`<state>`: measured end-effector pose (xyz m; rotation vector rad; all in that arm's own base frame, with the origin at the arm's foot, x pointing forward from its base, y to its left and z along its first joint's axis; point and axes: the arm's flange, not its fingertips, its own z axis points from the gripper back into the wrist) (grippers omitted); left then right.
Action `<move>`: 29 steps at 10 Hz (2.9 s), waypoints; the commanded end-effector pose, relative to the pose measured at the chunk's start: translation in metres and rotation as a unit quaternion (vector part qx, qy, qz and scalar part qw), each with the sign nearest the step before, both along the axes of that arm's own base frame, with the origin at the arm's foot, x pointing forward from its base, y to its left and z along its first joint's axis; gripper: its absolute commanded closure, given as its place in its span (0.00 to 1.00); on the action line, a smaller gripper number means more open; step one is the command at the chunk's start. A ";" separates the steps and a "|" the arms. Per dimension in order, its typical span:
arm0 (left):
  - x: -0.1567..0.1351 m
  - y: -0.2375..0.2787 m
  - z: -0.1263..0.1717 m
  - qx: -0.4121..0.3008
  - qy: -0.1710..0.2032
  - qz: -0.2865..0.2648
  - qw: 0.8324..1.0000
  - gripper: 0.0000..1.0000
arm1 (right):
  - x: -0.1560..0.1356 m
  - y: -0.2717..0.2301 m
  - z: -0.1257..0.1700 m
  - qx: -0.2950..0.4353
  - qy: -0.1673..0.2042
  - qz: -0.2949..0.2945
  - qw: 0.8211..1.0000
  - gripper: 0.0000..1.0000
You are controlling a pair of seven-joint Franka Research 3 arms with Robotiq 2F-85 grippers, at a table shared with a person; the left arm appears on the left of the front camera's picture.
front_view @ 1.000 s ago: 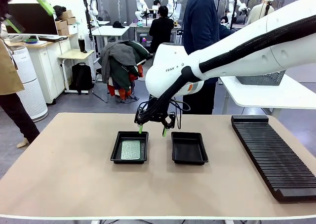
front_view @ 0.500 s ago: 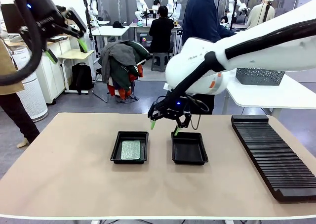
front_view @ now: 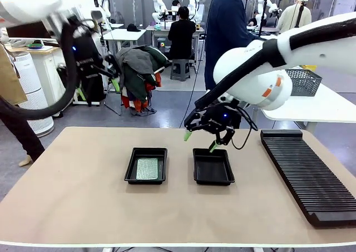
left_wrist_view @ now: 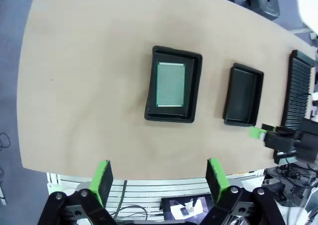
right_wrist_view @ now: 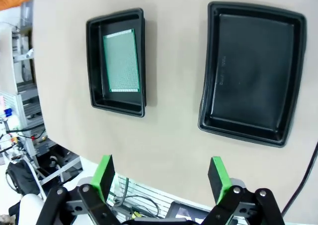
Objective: Inspect and transfer BCBs to ESD trays.
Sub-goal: Pick up the ESD tray and place it on the left side of the table.
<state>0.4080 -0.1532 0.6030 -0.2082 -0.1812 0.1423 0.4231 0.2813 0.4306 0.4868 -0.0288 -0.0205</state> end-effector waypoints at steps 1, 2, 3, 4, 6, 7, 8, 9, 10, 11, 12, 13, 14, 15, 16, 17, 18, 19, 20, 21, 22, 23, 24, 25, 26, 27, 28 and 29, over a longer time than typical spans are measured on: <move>0.016 -0.014 -0.034 0.014 0.012 -0.009 1.000 0.00 | -0.012 -0.025 -0.007 0.030 -0.011 -0.006 0.999 0.00; 0.023 -0.022 -0.050 0.019 0.013 -0.019 1.000 0.00 | -0.015 -0.033 -0.007 0.039 -0.012 -0.010 0.999 0.00; 0.028 -0.029 -0.068 0.023 0.023 -0.033 0.999 0.00 | -0.018 -0.042 -0.006 0.052 -0.015 -0.013 0.998 0.00; 0.033 -0.034 -0.085 0.020 0.028 -0.040 0.999 0.00 | -0.021 -0.049 -0.006 0.064 -0.017 -0.012 0.998 0.00; 0.043 -0.042 -0.120 0.028 0.032 -0.060 0.997 0.00 | -0.023 -0.061 -0.010 0.087 -0.019 -0.012 0.996 0.00; 0.048 -0.043 -0.133 0.039 0.032 -0.063 0.997 0.00 | -0.024 -0.067 -0.011 0.097 -0.027 -0.011 0.995 0.00; 0.052 -0.042 -0.145 0.050 0.028 -0.065 0.996 0.00 | -0.025 -0.074 -0.011 0.111 -0.031 -0.010 0.993 0.00; 0.054 -0.042 -0.154 0.058 0.032 -0.065 0.996 0.00 | -0.026 -0.080 -0.011 0.120 -0.043 -0.010 0.992 0.00; 0.056 -0.042 -0.164 0.056 0.038 -0.071 0.995 0.00 | -0.020 -0.063 -0.003 0.087 -0.016 -0.014 0.996 0.00; 0.059 -0.043 -0.174 0.062 0.040 -0.074 0.995 0.00 | -0.020 -0.063 -0.003 0.087 -0.016 -0.014 0.996 0.00; 0.062 -0.044 -0.183 0.066 0.041 -0.073 0.994 0.00 | -0.020 -0.063 -0.003 0.087 -0.016 -0.014 0.996 0.00; 0.065 -0.045 -0.194 0.061 0.039 -0.077 0.994 0.00 | -0.020 -0.063 -0.003 0.087 -0.016 -0.014 0.996 0.00; 0.068 -0.046 -0.204 0.063 0.038 -0.077 0.994 0.00 | -0.020 -0.063 -0.003 0.087 -0.016 -0.014 0.996 0.00; 0.072 -0.046 -0.217 0.075 0.036 -0.073 0.994 0.00 | -0.020 -0.063 -0.003 0.087 -0.016 -0.014 0.996 0.00; 0.076 -0.045 -0.226 0.078 0.037 -0.072 0.994 0.00 | -0.020 -0.063 -0.003 0.087 -0.016 -0.014 0.996 0.00; 0.078 -0.046 -0.233 0.084 0.039 -0.076 0.993 0.00 | -0.020 -0.063 -0.003 0.087 -0.016 -0.014 0.996 0.00; 0.081 -0.048 -0.241 0.089 0.042 -0.083 0.992 0.00 | -0.020 -0.063 -0.003 0.087 -0.016 -0.014 0.996 0.00; 0.083 -0.051 -0.249 0.094 0.046 -0.087 0.991 0.00 | -0.020 -0.063 -0.003 0.087 -0.016 -0.014 0.996 0.00; 0.085 -0.053 -0.256 0.096 0.049 -0.092 0.990 0.00 | -0.020 -0.063 -0.003 0.087 -0.016 -0.014 0.996 0.00; 0.087 -0.055 -0.261 0.097 0.050 -0.094 0.990 0.00 | -0.020 -0.063 -0.003 0.087 -0.016 -0.014 0.996 0.00; 0.088 -0.055 -0.264 0.103 0.050 -0.094 0.989 0.00 | -0.020 -0.063 -0.003 0.087 -0.016 -0.014 0.996 0.00; 0.090 -0.056 -0.269 0.106 0.051 -0.096 0.988 0.00 | -0.020 -0.063 -0.003 0.087 -0.016 -0.014 0.996 0.00; 0.092 -0.058 -0.273 0.108 0.053 -0.097 0.988 0.00 | -0.020 -0.063 -0.003 0.087 -0.016 -0.014 0.996 0.00; 0.094 -0.059 -0.276 0.104 0.053 -0.098 0.988 0.00 | -0.020 -0.063 -0.003 0.087 -0.016 -0.014 0.996 0.00; 0.097 -0.061 -0.280 0.106 0.055 -0.101 0.988 0.00 | -0.020 -0.063 -0.003 0.087 -0.016 -0.014 0.996 0.00; 0.099 -0.063 -0.284 0.110 0.058 -0.100 0.987 0.00 | -0.020 -0.063 -0.003 0.087 -0.016 -0.014 0.996 0.00; 0.101 -0.064 -0.288 0.112 0.060 -0.099 0.987 0.00 | -0.020 -0.063 -0.003 0.087 -0.016 -0.014 0.996 0.00; 0.102 -0.064 -0.291 0.107 0.061 -0.097 0.988 0.00 | -0.020 -0.063 -0.003 0.087 -0.016 -0.014 0.996 0.00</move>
